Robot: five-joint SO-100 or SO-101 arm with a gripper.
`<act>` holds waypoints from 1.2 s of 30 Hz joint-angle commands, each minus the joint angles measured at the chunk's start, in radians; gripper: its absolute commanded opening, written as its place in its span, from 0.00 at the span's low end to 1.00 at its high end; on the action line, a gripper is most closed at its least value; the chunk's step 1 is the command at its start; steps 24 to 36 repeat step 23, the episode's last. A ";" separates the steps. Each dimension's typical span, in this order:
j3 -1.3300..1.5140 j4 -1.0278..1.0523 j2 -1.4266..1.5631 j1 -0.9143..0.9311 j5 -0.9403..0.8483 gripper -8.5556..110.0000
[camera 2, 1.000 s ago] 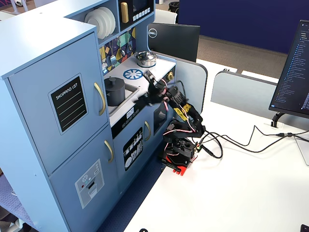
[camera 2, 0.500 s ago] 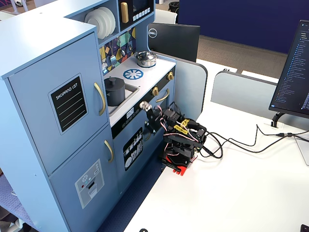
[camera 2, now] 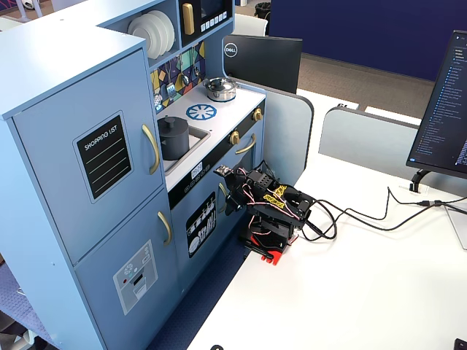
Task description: Pick up the lid from the counter and put it on the gray recipient
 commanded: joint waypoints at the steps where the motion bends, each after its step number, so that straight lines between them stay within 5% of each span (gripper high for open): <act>1: -0.002 0.176 -0.011 0.025 -0.014 0.10; 36: -0.002 0.176 -0.011 0.025 -0.012 0.12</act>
